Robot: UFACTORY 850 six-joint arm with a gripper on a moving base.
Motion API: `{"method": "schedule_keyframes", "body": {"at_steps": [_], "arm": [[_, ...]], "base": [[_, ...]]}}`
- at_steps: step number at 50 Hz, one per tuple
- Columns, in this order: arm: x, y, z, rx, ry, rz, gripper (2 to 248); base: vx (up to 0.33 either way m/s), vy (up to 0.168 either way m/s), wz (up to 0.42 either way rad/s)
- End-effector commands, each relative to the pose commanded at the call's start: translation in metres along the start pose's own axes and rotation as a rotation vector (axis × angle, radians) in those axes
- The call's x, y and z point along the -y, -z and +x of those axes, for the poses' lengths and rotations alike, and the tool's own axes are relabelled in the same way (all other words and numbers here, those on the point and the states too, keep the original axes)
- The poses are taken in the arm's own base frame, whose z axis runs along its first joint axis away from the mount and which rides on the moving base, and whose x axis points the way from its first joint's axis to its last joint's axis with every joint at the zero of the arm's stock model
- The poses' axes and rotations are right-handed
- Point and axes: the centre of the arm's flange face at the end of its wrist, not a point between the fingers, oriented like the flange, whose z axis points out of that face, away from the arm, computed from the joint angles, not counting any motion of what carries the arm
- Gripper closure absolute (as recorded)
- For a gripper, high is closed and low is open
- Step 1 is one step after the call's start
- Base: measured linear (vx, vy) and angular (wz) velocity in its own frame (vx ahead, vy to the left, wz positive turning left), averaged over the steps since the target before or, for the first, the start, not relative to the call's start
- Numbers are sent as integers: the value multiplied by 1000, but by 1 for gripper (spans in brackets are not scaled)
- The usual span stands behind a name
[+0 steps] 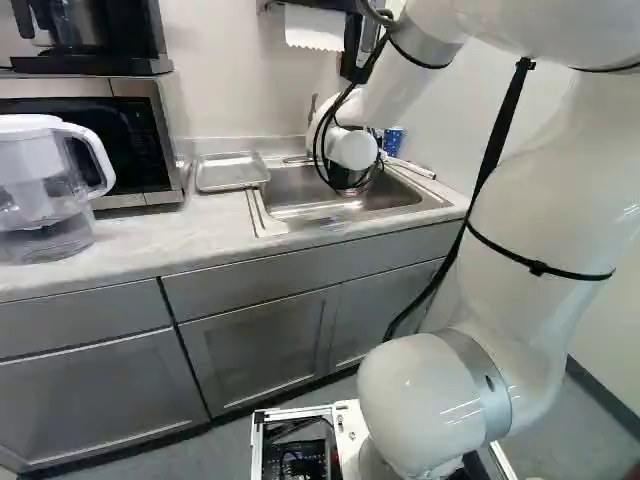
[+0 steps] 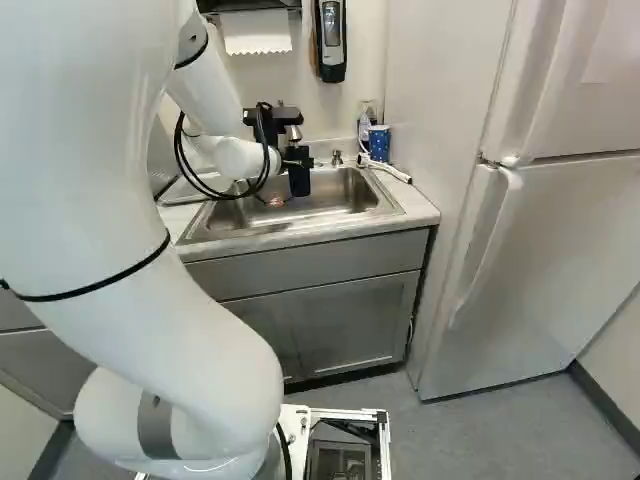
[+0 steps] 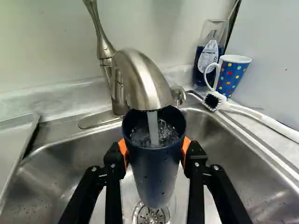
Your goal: Rinse the cup and place it in the tray
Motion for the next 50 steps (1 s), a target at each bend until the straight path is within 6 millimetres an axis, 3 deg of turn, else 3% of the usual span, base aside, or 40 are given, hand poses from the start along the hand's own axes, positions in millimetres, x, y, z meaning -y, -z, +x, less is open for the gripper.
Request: {"method": "schedule_keyframes", "body": {"at_steps": [14, 50], "arm": [[5, 3, -1, 0, 4, 11, 125], [49, 40, -9, -7, 38, 116, 125]], "base": [[0, 0, 0], [0, 0, 0]]}}
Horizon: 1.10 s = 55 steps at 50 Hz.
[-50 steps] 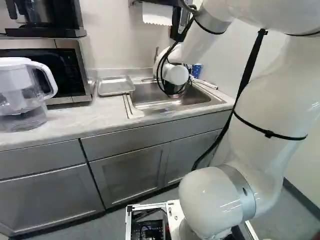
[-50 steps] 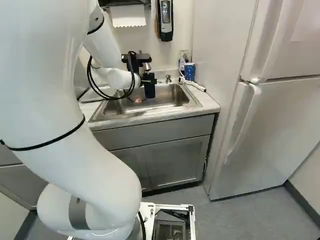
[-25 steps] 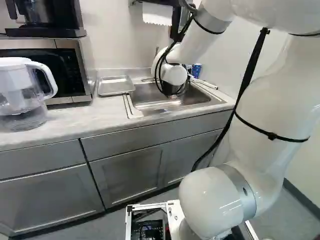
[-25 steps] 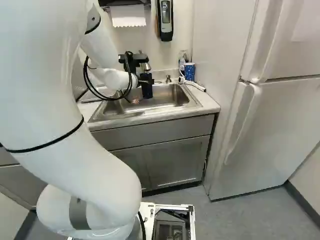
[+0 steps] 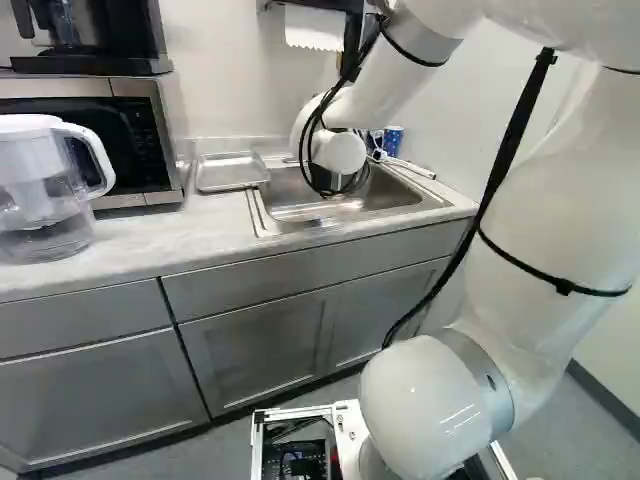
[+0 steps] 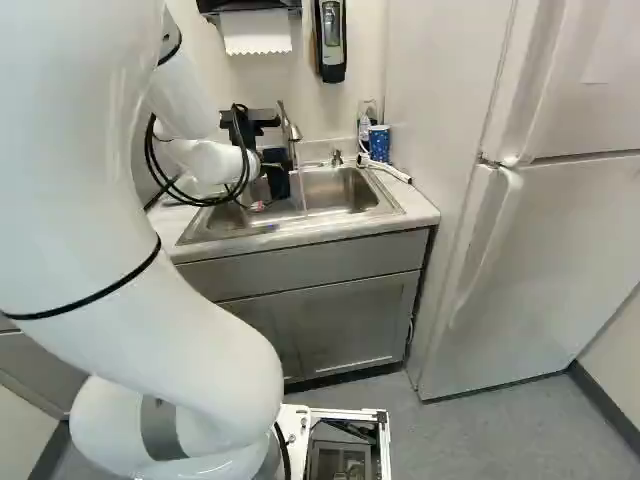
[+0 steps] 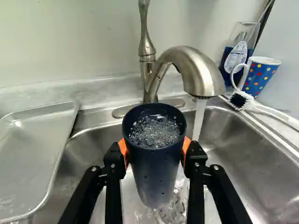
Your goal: Rinse the cup and place it in the tray
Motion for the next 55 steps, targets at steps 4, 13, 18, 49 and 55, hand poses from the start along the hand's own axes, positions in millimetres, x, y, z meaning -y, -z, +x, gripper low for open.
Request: {"method": "schedule_keyframes", "body": {"at_steps": [4, 13, 18, 49, 55], "arm": [[5, 4, 3, -8, 2, 12, 125], [18, 8, 11, -27, 5, 40, 125], [25, 11, 16, -38, 6, 54, 125], [38, 25, 47, -110, 17, 98, 125], [41, 27, 53, -122, 16, 107, 125]], "base": [[0, 0, 0], [0, 0, 0], [0, 0, 0], [0, 0, 0], [0, 0, 0]]}}
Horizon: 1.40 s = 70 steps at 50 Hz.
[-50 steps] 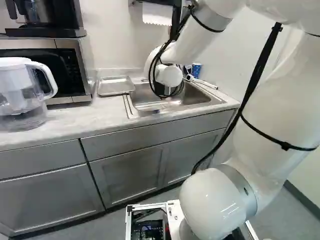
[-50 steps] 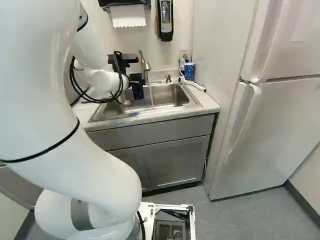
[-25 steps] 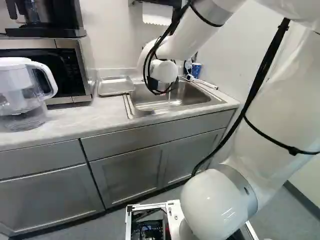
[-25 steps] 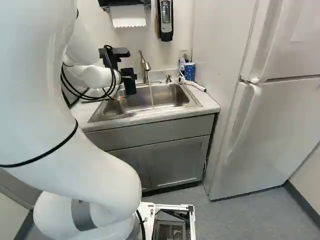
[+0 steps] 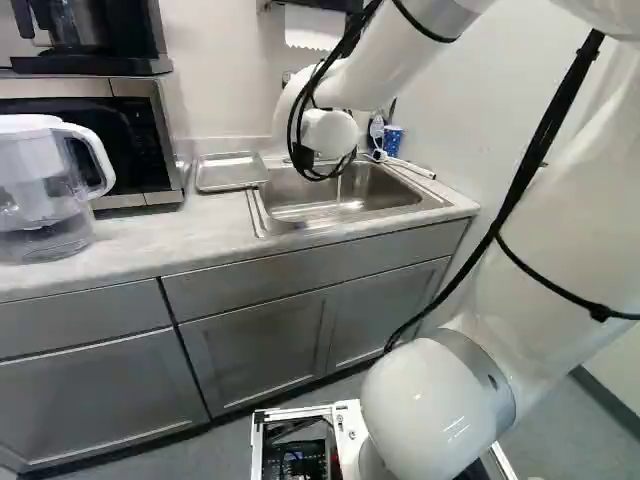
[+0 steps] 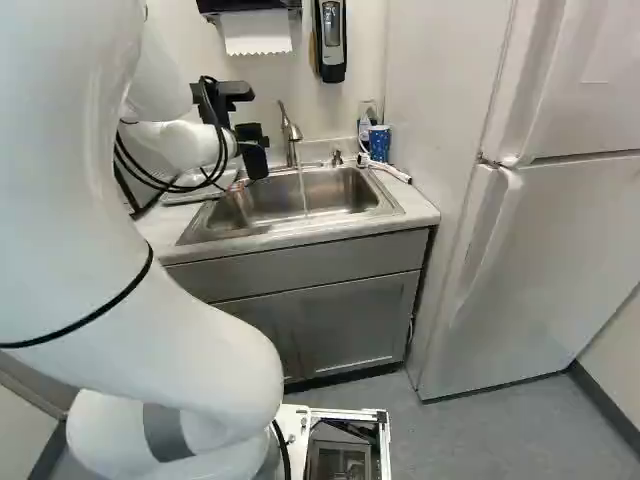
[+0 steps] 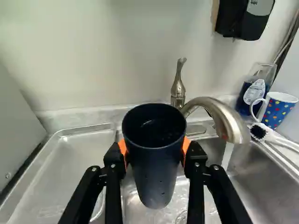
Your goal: Rinse the cup and place it in the tray
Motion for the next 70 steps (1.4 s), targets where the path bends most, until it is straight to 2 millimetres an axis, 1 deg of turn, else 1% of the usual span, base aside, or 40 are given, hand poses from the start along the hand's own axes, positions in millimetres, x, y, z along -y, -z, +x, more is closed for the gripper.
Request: {"method": "schedule_keyframes", "body": {"at_steps": [22, 34, 51, 70], "arm": [[27, 3, 24, -44, -2, 54, 125], [44, 0, 24, -39, 1, 86, 125], [64, -2, 24, -34, -16, 115, 125], [66, -3, 24, -22, -196, 119, 125]], "base": [[0, 0, 0], [0, 0, 0], [0, 0, 0], [0, 0, 0]]}}
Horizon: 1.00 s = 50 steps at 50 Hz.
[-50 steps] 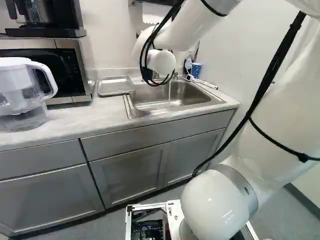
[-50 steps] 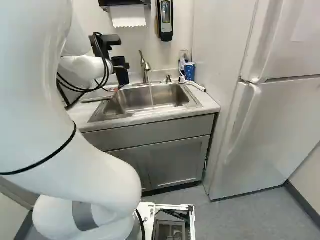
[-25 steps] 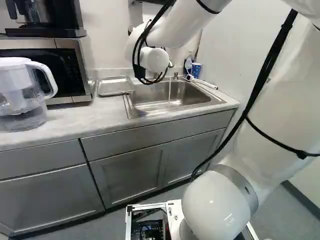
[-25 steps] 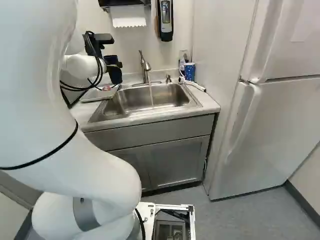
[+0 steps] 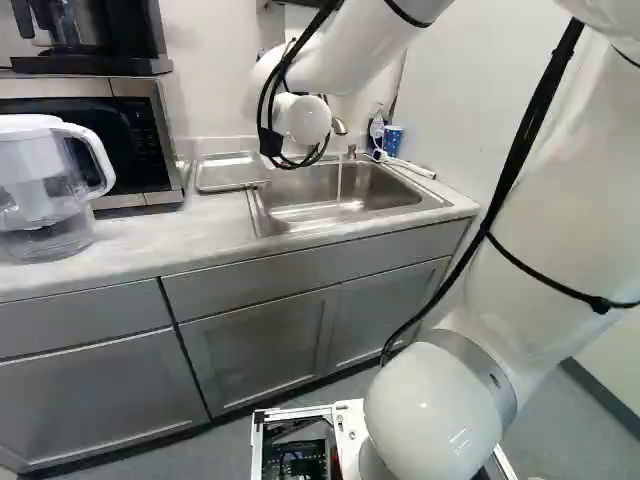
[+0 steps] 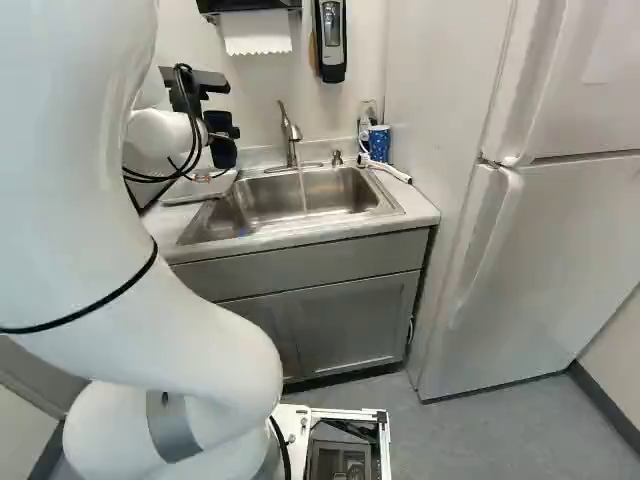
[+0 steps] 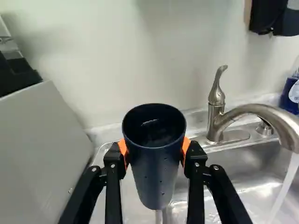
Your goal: Rinse the cup and place it in the tray
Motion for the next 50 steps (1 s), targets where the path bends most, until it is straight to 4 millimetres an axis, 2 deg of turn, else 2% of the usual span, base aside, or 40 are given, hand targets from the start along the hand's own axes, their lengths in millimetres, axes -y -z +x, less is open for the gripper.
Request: {"method": "schedule_keyframes", "body": {"at_steps": [50], "arm": [[0, 0, 0, 0, -525, 0, 125]], "base": [[0, 0, 0]]}}
